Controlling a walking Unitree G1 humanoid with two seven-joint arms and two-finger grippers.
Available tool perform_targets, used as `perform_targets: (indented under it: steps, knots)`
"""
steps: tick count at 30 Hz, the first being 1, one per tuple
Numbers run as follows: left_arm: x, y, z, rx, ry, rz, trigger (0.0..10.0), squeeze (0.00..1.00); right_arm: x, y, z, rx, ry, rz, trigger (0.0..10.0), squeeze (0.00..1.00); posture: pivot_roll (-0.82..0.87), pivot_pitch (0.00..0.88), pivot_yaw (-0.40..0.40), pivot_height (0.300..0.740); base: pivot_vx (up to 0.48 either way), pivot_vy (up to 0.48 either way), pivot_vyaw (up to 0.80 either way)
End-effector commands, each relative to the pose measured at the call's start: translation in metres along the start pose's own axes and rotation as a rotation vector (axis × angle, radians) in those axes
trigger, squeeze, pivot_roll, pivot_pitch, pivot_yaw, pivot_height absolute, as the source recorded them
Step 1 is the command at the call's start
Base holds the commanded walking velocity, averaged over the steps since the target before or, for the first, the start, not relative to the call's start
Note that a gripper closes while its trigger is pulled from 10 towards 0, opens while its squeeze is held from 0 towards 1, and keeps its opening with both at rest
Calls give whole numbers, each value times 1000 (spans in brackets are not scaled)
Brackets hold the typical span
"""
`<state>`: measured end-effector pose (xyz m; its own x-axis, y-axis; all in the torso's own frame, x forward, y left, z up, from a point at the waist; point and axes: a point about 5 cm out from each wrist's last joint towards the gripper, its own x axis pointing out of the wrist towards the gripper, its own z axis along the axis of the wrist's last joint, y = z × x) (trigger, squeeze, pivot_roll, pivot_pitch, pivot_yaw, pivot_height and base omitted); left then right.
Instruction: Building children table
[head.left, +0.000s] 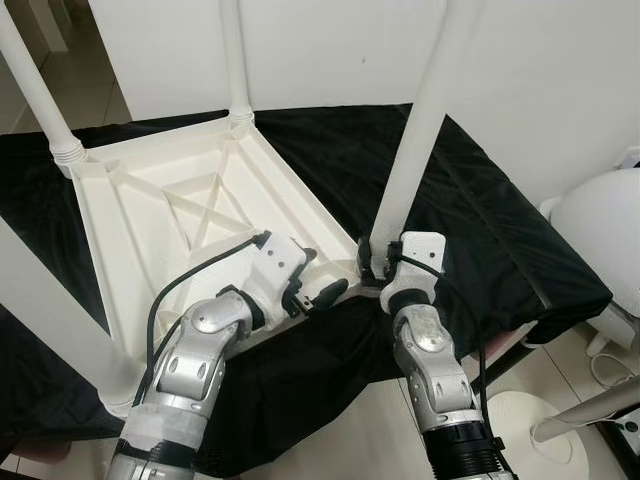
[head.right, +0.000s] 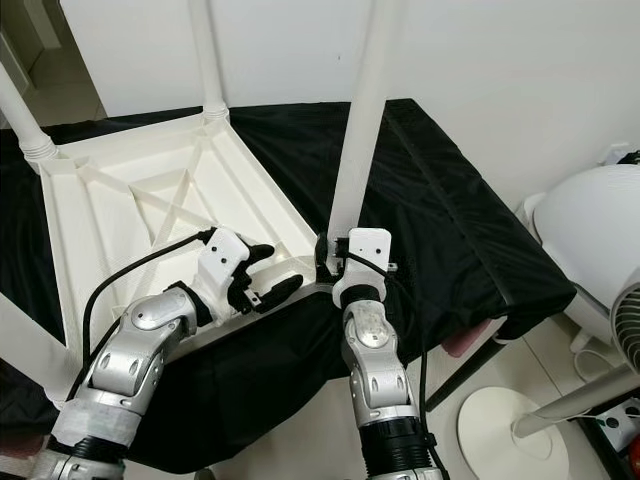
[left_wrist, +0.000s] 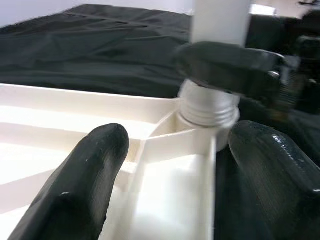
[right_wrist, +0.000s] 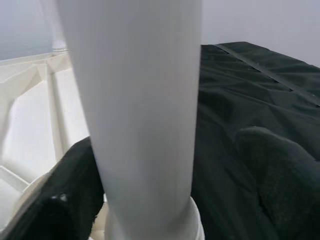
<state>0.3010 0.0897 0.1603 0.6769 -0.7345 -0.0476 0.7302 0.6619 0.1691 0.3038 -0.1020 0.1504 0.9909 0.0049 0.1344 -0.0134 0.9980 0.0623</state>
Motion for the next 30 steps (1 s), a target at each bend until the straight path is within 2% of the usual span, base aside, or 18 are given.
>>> perform_targets:
  steps: [1,14,16,18,20,21,24,26,28,30]
  knots:
    - [-3,17,-6,-13,28,319,10000,0,-7,2,-7,44,19,-29,10000,0,17,12,24,740,0,0,0]
    - [-6,24,-10,11,45,361,10000,0,-7,-1,-6,41,1,2,10000,0,18,14,19,740,0,0,0]
    - [-9,24,-13,-11,63,475,10000,0,-7,-7,-7,43,5,-4,10000,0,22,26,17,740,0,0,0]
    - [-9,24,-13,-11,63,475,10000,0,-7,-7,-7,43,5,-4,10000,0,22,26,17,740,0,0,0]
    - [-10,22,-14,-14,69,517,10000,0,-7,-8,-7,43,6,-5,10000,0,20,29,19,740,0,0,0]
    - [-11,21,-14,-41,72,565,10000,0,-7,-9,-8,41,7,-3,10000,0,16,31,19,740,0,0,0]
    - [-11,22,-14,-59,70,593,10000,0,-7,-10,-7,40,6,-3,10000,0,12,34,19,740,0,0,0]
    - [-12,25,-12,-72,58,659,10000,0,-7,-9,-6,37,2,-6,10000,0,11,41,18,740,0,0,0]
    - [-12,25,-12,-72,58,659,10000,0,-7,-9,-6,37,2,-6,10000,0,11,41,18,740,0,0,0]
    - [-12,28,-11,-85,47,719,10000,0,-7,-5,-5,44,-6,1,10000,0,10,46,14,740,0,0,0]
